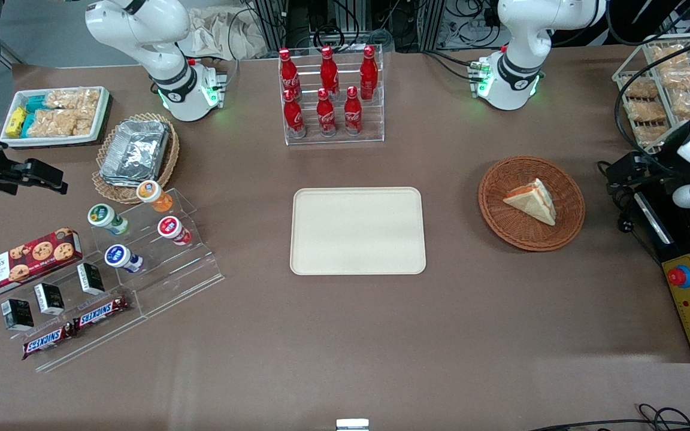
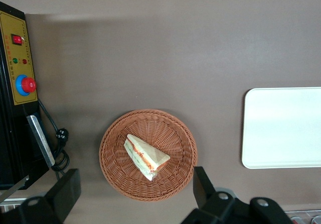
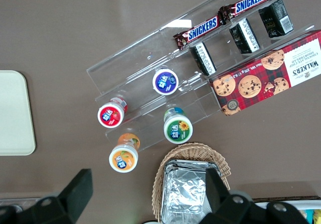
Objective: Place sandwich from basket to tray
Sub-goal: 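Move the left gripper over the wicker basket holding the sandwich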
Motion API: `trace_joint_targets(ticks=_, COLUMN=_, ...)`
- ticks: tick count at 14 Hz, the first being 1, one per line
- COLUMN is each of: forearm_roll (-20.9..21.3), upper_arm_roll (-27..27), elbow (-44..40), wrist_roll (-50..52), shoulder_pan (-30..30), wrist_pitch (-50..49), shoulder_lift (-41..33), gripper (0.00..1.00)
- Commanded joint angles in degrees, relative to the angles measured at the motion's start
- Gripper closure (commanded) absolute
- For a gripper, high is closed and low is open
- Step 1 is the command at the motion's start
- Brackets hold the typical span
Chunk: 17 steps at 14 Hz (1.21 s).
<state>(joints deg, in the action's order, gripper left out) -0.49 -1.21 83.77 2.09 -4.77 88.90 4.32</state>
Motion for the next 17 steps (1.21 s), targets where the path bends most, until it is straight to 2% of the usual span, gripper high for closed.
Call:
trace_joint_targets(ticks=1, forearm_roll=-0.21, upper_arm_roll=-0.2, elbow=0.43, wrist_roll=0.55, shoulder_pan=-0.33, wrist_pitch=-0.83, shoulder_lift=-0.89, gripper=0.0)
trace_joint_targets(ticks=13, forearm_roll=0.05, upper_arm_roll=-0.37, elbow=0.69, wrist_roll=1.61, shoulder_pan=-0.15, wrist_pitch=-3.28, shoulder_lift=-0.81, gripper=0.0)
trace_joint_targets(ticks=17, forearm_roll=-0.04, upper_arm_roll=-0.37, elbow=3.23, wrist_roll=3.26, shoulder_pan=-0.06, wrist_pitch=-3.99, shoulder_lift=-2.3, gripper=0.0)
